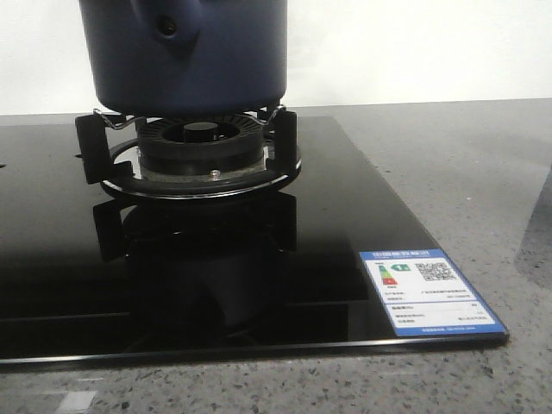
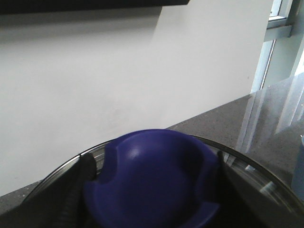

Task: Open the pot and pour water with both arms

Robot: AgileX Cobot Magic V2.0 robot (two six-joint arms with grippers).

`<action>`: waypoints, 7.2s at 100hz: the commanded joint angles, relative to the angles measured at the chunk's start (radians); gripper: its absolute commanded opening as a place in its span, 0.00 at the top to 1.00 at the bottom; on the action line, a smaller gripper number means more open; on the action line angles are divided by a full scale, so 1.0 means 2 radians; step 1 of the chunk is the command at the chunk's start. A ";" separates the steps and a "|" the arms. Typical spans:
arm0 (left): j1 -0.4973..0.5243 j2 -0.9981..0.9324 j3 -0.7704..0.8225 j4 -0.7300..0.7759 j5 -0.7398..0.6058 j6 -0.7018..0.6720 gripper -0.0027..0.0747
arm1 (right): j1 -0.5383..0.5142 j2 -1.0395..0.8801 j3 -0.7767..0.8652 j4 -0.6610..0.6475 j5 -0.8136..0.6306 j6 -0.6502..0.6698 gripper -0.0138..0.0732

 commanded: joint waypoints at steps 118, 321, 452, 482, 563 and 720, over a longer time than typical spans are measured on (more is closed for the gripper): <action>-0.025 0.103 -0.020 0.009 -0.121 0.000 0.56 | 0.001 -0.004 -0.013 0.022 -0.010 0.002 0.63; 0.156 -0.524 0.424 0.008 -0.147 0.001 0.99 | 0.001 -0.328 0.173 0.100 0.198 -0.005 0.92; 0.156 -0.548 0.462 0.013 -0.160 0.001 0.99 | 0.001 -0.346 0.214 0.075 0.202 -0.005 0.92; 0.207 -0.558 0.487 0.234 -0.069 -0.218 0.99 | 0.001 -0.346 0.214 0.075 0.202 -0.005 0.92; 0.278 -0.622 0.552 0.265 -0.026 -0.267 0.99 | 0.001 -0.345 0.214 0.075 0.203 -0.005 0.92; 0.278 -0.621 0.552 0.265 -0.027 -0.267 0.99 | 0.129 -0.414 0.286 0.687 0.396 -0.629 0.92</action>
